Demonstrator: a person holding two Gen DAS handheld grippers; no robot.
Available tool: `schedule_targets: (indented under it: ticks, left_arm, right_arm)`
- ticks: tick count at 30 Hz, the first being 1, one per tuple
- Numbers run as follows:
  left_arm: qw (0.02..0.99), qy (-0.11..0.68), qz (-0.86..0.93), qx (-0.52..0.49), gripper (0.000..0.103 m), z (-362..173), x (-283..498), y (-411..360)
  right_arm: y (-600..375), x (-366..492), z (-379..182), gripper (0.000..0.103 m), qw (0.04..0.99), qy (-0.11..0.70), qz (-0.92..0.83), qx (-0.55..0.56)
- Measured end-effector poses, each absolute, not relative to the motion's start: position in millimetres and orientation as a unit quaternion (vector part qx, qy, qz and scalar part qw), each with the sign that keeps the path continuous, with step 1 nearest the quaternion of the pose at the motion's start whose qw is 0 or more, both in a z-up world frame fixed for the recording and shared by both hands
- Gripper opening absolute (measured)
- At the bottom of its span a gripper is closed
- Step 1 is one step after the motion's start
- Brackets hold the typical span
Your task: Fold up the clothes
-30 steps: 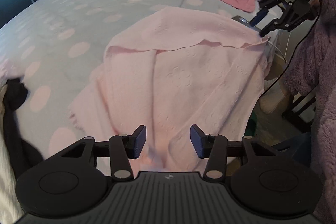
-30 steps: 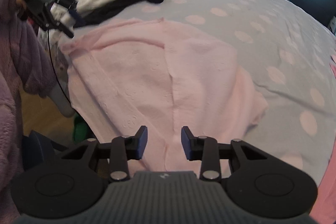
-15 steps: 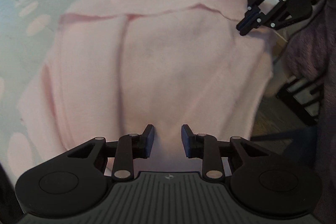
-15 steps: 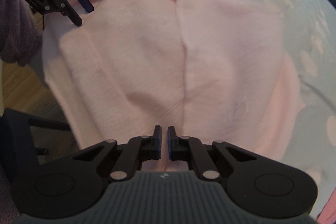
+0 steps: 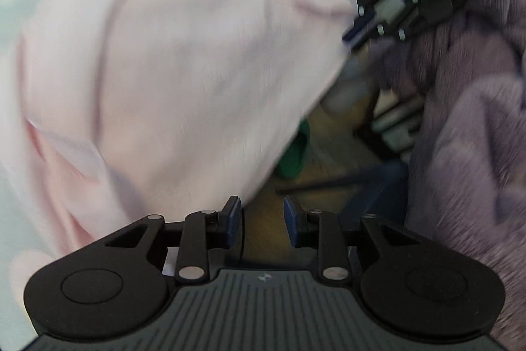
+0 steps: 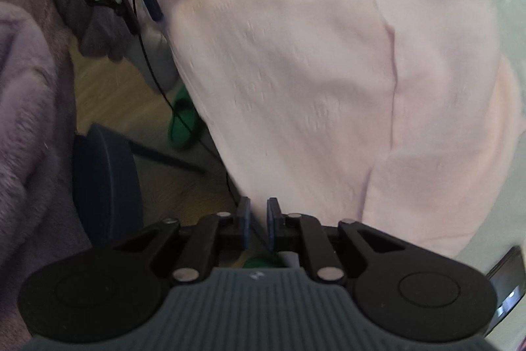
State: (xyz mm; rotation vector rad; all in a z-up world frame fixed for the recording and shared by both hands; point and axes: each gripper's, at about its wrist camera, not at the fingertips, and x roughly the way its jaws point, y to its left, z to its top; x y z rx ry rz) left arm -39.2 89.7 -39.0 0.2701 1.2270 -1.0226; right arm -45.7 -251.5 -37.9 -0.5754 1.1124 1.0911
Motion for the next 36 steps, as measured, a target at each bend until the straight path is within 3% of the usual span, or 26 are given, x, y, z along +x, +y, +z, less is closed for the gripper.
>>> schedule_targets:
  ticks: [2,11,15,18,22,26,27,29,36]
  left_arm:
    - [0.719,0.522,-0.445,0.115,0.026,-22.3,-33.0,90.8]
    - [0.823,0.465,-0.297,0.134,0.027,-1.4,30.8,78.0]
    - [0.838,0.446,-0.269,0.162,0.044,-6.9,62.1,74.7]
    - [0.839,0.45,-0.253,0.172,0.045,-16.5,81.0,75.9]
    - [0.837,0.465,-0.24,0.158,0.045,-28.3,96.4,86.0]
    - [0.835,0.48,-0.23,0.135,0.044,-41.3,106.2,97.4]
    - [0.834,0.485,-0.23,0.128,0.044,-44.0,108.0,100.1]
    - [0.831,0.489,-0.236,0.12,0.04,-45.1,108.1,101.6]
    - [0.827,0.486,-0.254,0.124,0.019,-41.2,98.1,97.9]
  right_arm:
    - [-248.4,-44.2,-20.7,0.022,0.697,0.467,0.482,-0.253]
    - [-214.4,-12.2,3.5,0.023,0.763,0.414,0.415,-0.272]
    - [-196.9,12.8,5.0,0.029,0.771,0.413,0.397,-0.279]
    - [-186.4,27.9,-2.3,0.043,0.775,0.413,0.385,-0.285]
    - [-178.8,42.5,-20.2,0.043,0.771,0.418,0.38,-0.293]
    - [-175.7,60.9,-37.7,0.037,0.771,0.429,0.364,-0.298]
    - [-174.5,65.4,-41.3,0.024,0.769,0.434,0.36,-0.301]
    - [-174.8,73.4,-43.0,0.006,0.768,0.443,0.355,-0.297]
    - [-202.1,72.8,-6.5,0.003,0.796,0.431,0.344,-0.247]
